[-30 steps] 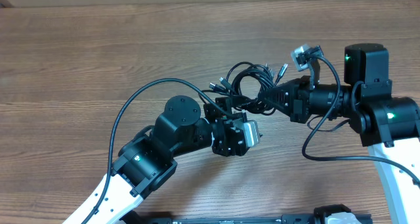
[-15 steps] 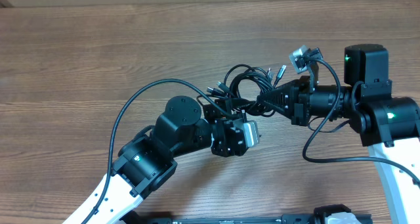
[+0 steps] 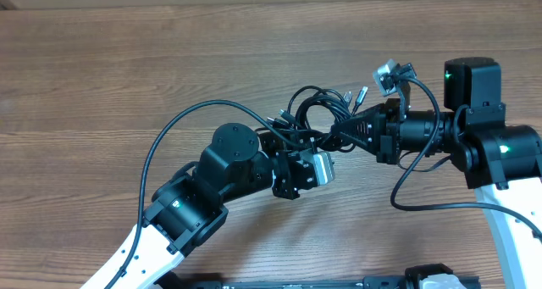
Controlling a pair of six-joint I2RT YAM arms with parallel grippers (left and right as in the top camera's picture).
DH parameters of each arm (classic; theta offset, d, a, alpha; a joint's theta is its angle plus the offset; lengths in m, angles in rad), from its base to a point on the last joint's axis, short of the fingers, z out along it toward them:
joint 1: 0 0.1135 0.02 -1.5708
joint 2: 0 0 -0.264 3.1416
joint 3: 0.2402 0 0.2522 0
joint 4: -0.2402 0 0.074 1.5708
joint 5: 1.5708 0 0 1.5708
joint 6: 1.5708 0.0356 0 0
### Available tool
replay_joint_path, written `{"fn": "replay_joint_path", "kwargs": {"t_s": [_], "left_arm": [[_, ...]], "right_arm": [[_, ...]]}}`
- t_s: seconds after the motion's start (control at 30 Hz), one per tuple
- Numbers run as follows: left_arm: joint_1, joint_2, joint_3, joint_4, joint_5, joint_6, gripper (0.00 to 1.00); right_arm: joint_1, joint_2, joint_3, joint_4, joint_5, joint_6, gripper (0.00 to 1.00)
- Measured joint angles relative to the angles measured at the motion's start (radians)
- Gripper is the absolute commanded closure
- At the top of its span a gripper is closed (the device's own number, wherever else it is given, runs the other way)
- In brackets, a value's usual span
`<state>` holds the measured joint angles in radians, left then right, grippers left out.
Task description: Untangle cables
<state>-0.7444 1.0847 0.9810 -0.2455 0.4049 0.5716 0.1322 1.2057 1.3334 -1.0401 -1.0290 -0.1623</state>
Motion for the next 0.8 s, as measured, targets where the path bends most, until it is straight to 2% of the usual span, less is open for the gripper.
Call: {"fn": "replay_joint_path", "kwargs": {"t_s": [0.27, 0.47, 0.8], "left_arm": [[0.0, 0.0, 0.001, 0.001, -0.005, -0.004, 0.66], [0.001, 0.0, 0.003, 0.005, -0.024, -0.016, 0.96], [0.005, 0.0, 0.003, 0.005, -0.032, -0.022, 0.96]], "right_arm": [[0.0, 0.0, 0.0, -0.001, -0.012, -0.015, 0.96], [0.0, 0.0, 0.0, -0.004, -0.015, -0.021, 0.96], [-0.001, 0.0, 0.0, -0.001, -0.013, -0.026, 0.96]]}}
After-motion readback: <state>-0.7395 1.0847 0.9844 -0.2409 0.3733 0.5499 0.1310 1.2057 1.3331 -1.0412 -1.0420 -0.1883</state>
